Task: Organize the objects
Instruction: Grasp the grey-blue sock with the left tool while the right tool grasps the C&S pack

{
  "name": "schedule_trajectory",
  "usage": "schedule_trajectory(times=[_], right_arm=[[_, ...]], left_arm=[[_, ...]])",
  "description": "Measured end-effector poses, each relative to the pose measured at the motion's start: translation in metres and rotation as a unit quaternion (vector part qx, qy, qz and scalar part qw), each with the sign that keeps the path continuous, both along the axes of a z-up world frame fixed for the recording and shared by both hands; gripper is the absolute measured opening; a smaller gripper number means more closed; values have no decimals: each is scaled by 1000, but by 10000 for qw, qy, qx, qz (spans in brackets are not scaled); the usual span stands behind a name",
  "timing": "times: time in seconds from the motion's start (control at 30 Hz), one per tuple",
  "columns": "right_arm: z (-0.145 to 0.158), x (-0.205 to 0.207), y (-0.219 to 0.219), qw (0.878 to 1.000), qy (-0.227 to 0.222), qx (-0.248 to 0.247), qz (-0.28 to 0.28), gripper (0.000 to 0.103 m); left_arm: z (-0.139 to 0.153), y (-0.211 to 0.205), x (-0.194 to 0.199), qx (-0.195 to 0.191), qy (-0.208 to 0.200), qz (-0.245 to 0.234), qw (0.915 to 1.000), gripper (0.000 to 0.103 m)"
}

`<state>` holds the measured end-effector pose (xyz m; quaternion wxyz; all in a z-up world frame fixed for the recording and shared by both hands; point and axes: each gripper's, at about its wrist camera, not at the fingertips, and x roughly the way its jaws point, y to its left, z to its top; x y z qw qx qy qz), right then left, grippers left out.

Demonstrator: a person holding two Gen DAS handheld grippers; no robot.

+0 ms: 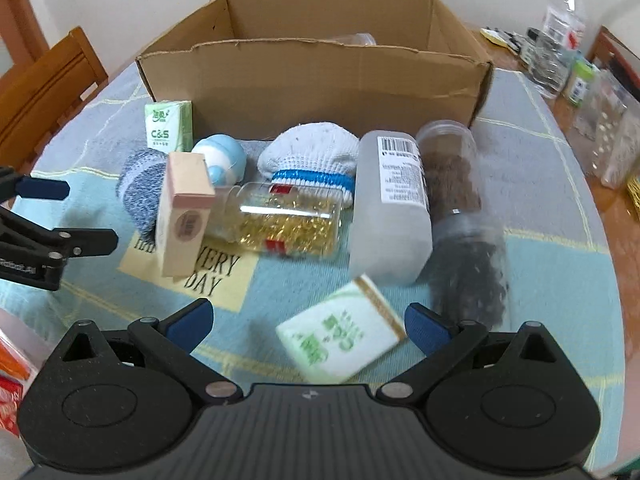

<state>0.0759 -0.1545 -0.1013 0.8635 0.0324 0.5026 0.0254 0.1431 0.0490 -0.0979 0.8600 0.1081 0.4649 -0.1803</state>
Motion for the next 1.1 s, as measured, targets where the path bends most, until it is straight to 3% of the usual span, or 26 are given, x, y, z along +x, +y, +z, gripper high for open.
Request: schedule_trajectory(times=[0.27, 0.4, 0.7, 0.93, 1.1], right_arm=[[-15, 10, 3, 9992, 304, -29, 277, 103], [-17, 6, 7, 9972, 528, 303, 439, 103], [-17, 1, 6, 9971, 585, 310, 364, 103], [-19, 2, 3, 9981, 555, 137, 227, 103], [-22, 5, 12, 9979, 565, -254, 176, 103]], left_arm=[[-4, -8, 12, 47, -90, -289, 9995, 100], [-12, -16, 19, 111, -81, -535, 9985, 100], [-21, -24, 32, 344, -153, -857, 9956, 100], [-32, -34, 37, 321, -97, -665, 9972, 100], [-39, -38, 38, 233, -12, -599, 9979, 99]])
